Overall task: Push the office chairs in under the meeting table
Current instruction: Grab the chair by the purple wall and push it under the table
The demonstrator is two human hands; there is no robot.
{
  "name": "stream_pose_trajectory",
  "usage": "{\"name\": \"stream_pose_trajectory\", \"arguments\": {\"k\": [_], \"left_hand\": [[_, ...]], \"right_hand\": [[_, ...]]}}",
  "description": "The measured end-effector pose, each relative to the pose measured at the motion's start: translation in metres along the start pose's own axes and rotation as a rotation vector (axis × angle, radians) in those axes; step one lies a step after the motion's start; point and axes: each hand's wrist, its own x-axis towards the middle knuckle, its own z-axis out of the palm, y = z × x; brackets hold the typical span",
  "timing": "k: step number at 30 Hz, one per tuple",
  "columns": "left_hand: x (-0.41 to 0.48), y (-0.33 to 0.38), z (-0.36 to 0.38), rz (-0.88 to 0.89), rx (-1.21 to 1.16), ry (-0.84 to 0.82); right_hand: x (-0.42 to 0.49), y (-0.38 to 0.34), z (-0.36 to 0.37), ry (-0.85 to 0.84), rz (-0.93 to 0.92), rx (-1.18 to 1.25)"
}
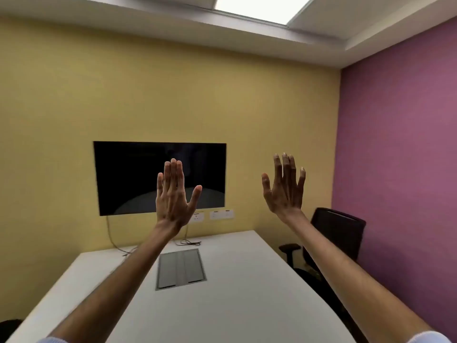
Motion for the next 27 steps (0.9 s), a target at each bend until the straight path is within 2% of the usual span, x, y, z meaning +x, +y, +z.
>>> {"name": "stream_pose_trajectory", "arguments": {"k": [11, 19, 27], "left_hand": [[-0.022, 0.157, 0.073, 0.136, -0.228, -0.160], [-0.077, 0.246, 0.091, 0.265, -0.419, -0.285], [-0.147, 0.365, 0.062, 0.444, -0.660, -0.357]], "right_hand": [[-0.061, 0.159, -0.101, -0.025, 0.216, -0.285], [-0.136, 0.194, -0.190, -0.032, 0.368, -0.511], [-0.226, 0.216, -0.311, 0.003, 0.526, -0.761]]}}
